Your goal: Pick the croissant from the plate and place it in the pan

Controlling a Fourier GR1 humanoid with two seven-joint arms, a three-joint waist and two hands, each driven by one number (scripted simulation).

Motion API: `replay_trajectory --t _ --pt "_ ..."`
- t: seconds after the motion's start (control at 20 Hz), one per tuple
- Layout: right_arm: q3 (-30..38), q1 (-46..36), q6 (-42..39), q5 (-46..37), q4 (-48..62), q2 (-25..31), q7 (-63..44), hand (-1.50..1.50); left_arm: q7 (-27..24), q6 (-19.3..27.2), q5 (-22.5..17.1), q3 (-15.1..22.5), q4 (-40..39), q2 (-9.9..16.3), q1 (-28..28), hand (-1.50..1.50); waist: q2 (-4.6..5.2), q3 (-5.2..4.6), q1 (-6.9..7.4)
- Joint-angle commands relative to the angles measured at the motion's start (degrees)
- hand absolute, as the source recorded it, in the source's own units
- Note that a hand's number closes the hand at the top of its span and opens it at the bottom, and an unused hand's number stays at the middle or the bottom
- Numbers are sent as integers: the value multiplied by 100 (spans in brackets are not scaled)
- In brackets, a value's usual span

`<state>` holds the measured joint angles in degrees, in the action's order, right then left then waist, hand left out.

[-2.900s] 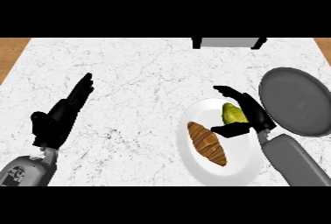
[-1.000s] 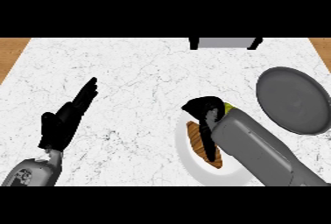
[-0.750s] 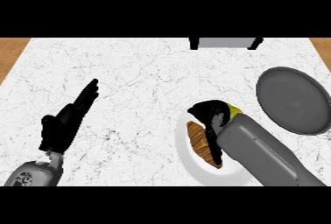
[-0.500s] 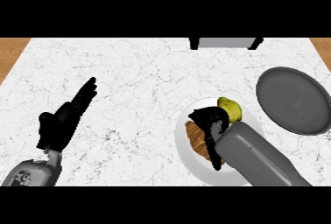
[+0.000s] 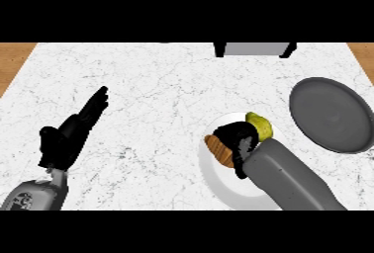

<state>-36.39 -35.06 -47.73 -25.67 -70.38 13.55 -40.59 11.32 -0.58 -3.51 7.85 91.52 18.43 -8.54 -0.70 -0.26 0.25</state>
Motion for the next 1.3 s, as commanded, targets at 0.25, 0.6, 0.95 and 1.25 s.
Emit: replay_trajectory --t 0.25,0.6,0.95,1.25 --pt "33 376 -350 -214 -251 -433 -142 150 165 73 250 40 16 -310 -23 0 63 25 -28" --pt "36 1485 1691 -1132 -2217 179 219 150 177 26 171 -284 -99 -145 -84 0 -17 34 -363" --pt "-112 2953 3183 -2110 -4751 944 196 150 82 -35 100 -333 261 -64 379 0 -77 35 -422" --pt "-18 3510 3962 -3170 -6746 1502 126 150 56 19 242 -253 82 -145 328 0 -37 35 -409"
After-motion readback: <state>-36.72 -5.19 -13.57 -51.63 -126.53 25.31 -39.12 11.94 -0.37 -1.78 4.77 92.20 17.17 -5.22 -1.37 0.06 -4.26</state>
